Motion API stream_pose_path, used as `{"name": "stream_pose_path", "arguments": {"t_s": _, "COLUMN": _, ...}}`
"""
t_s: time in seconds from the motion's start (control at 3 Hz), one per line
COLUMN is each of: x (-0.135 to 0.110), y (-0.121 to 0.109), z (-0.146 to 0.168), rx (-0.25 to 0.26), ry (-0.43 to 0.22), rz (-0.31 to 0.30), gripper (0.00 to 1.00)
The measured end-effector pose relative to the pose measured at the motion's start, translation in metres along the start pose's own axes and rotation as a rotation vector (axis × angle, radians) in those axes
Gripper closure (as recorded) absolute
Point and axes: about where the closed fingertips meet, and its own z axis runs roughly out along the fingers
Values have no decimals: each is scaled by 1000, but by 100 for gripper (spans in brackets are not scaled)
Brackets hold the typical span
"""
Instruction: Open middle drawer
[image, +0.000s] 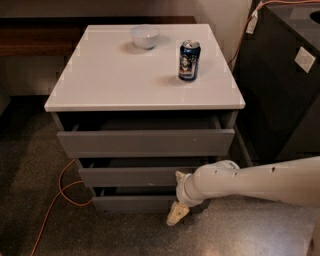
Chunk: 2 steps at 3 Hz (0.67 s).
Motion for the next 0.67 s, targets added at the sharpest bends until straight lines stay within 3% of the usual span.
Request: {"name": "stream_pose_path", "arguments": {"t_s": 0.67, "x": 3, "y": -37, "z": 25, "rx": 4, "ry": -24, "rz": -4, "gripper": 0}}
